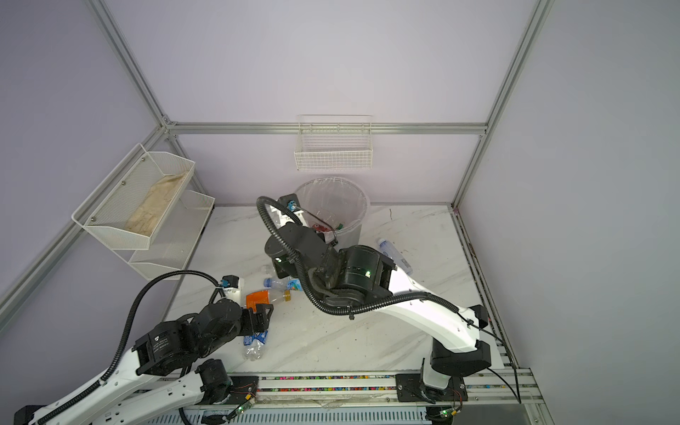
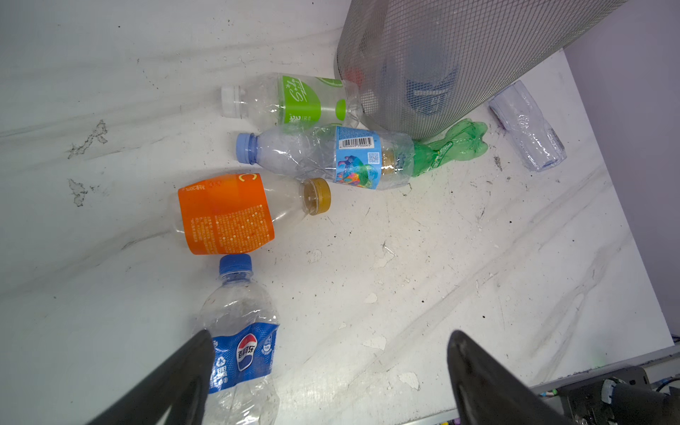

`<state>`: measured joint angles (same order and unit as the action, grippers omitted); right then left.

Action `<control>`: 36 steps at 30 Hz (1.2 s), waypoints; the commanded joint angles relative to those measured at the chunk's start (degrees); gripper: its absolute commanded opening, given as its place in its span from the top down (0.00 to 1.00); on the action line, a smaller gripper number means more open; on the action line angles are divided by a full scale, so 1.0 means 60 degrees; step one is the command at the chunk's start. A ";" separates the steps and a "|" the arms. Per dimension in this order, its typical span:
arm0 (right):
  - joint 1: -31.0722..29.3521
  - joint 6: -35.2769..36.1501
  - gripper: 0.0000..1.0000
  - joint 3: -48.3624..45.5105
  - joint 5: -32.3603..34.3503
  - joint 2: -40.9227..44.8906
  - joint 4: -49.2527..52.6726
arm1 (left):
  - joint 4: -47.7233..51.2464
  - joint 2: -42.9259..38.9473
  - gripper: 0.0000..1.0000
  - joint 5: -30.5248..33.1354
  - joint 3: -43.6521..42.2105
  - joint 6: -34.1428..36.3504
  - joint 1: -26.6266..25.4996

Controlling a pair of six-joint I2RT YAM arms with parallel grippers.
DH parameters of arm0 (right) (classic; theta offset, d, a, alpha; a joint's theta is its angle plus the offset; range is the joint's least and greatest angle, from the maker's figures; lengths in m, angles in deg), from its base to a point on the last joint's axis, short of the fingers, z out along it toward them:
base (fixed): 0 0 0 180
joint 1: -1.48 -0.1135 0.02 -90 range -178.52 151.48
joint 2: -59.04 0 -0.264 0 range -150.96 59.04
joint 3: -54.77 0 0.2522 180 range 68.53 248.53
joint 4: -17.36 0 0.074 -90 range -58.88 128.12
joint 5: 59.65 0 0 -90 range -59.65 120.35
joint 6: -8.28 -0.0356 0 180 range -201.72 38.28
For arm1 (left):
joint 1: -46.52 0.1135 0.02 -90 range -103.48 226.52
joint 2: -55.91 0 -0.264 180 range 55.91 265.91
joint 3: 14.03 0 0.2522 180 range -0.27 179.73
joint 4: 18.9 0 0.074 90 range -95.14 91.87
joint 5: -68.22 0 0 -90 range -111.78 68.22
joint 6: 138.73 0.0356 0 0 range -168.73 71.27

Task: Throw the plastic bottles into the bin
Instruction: 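Carry the blue-labelled bottle over the bin with the right gripper and open it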

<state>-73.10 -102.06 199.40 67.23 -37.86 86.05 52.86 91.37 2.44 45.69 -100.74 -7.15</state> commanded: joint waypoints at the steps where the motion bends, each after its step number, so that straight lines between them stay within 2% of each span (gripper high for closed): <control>1: 0.0527 0.0791 0.74 0.1075 0.0420 -0.0281 0.0306 | -0.0006 -0.0096 0.03 0.0027 -0.0167 -0.0223 -0.0038; 6: 0.1802 0.1340 0.73 0.2037 -0.0400 -0.0762 0.0306 | -0.0015 -0.0042 0.03 -0.0020 -0.0419 -0.0236 -0.0041; 13: 0.3681 0.1590 0.70 0.2647 -0.2179 -0.1932 0.0299 | -0.0021 0.0022 0.03 -0.0152 -0.0666 -0.0297 -0.0043; 17: 0.4558 0.1602 0.64 0.2753 -0.2968 -0.2711 0.0321 | 0.0056 -0.0027 0.03 -0.0224 -0.0749 -0.0379 -0.0028; 18: 0.4749 0.1550 0.56 0.2740 -0.3084 -0.2872 0.0347 | 0.0121 -0.0033 0.03 -0.0242 -0.0752 -0.0419 -0.0034; 19: 0.4922 0.1502 0.43 0.2728 -0.3229 -0.2993 0.0351 | 0.0192 -0.0044 0.02 -0.0233 -0.0750 -0.0463 -0.0042; 20: 0.5063 0.1492 0.24 0.2696 -0.3454 -0.3124 0.0351 | 0.0268 -0.0062 0.02 -0.0237 -0.0737 -0.0526 -0.0048; 21: 0.5121 0.1460 0.11 0.2735 -0.3542 -0.3219 0.0619 | 0.0347 -0.0086 0.02 -0.0242 -0.0736 -0.0585 -0.0044; 22: 0.5131 0.1449 0.03 0.2745 -0.3568 -0.3244 0.0713 | 0.0407 -0.0117 0.02 -0.0239 -0.0730 -0.0625 -0.0034; 25: 0.5122 0.1416 0.02 0.2369 -0.3562 -0.2904 0.0681 | 0.0509 -0.0248 0.01 -0.0269 -0.0772 -0.0742 -0.0039; 36: 0.5122 0.1138 0.02 -0.1083 -0.3598 -0.0333 -0.0616 | 0.0777 0.0508 0.01 -0.0321 -0.0858 -0.1318 -0.0041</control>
<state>-42.29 -94.39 197.06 45.86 -43.13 84.92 56.88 93.08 0.83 42.93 -106.07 -7.19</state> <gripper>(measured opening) 0.976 0.990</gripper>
